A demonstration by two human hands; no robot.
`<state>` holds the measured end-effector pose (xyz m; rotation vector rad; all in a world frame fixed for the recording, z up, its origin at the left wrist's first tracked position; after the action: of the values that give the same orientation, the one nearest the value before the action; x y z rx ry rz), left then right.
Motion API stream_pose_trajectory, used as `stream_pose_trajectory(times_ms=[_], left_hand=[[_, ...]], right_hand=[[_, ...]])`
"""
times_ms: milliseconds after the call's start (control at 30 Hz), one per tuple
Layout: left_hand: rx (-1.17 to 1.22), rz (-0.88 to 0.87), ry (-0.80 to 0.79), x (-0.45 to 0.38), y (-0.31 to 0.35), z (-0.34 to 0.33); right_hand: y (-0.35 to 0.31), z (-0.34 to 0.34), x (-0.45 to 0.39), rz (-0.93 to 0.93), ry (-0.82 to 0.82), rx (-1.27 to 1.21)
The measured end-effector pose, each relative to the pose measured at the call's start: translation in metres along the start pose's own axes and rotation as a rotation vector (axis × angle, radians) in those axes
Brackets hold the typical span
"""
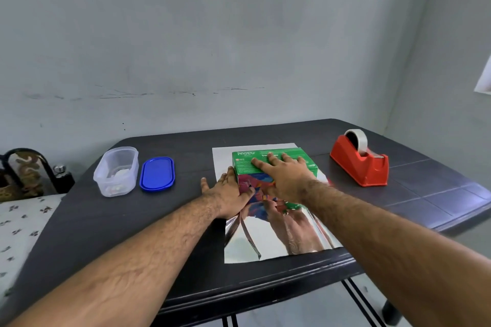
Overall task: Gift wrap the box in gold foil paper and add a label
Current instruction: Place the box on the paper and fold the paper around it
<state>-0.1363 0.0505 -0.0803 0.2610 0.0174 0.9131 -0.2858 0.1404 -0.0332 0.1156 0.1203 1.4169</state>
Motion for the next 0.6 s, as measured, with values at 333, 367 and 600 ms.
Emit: stream_pose_trajectory(times_ms=[333, 367, 600], left_hand=[[0.084, 0.065, 0.180, 0.009, -0.005, 0.035], [0.120, 0.067, 0.221, 0.012, -0.006, 0.036], [0.116, 0.020, 0.171, 0.012, -0.018, 0.022]], right_hand=[[-0.007, 0.015, 0.002, -0.090, 0.025, 0.082], [-0.009, 0.020, 0.002, -0.097, 0.072, 0.126], [-0.004, 0.054, -0.009, -0.323, -0.005, 0.008]])
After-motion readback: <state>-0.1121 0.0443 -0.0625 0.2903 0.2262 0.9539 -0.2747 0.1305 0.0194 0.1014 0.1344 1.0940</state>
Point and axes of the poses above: each hand's wrist, its own x-axis away from the middle knuckle, its own z-axis out of the back of the hand, y = z × x, the point moved 5 cm from there along -x, towards the middle knuckle, and after that the axes turned 3 degrees about z, right-handed, at the moved point
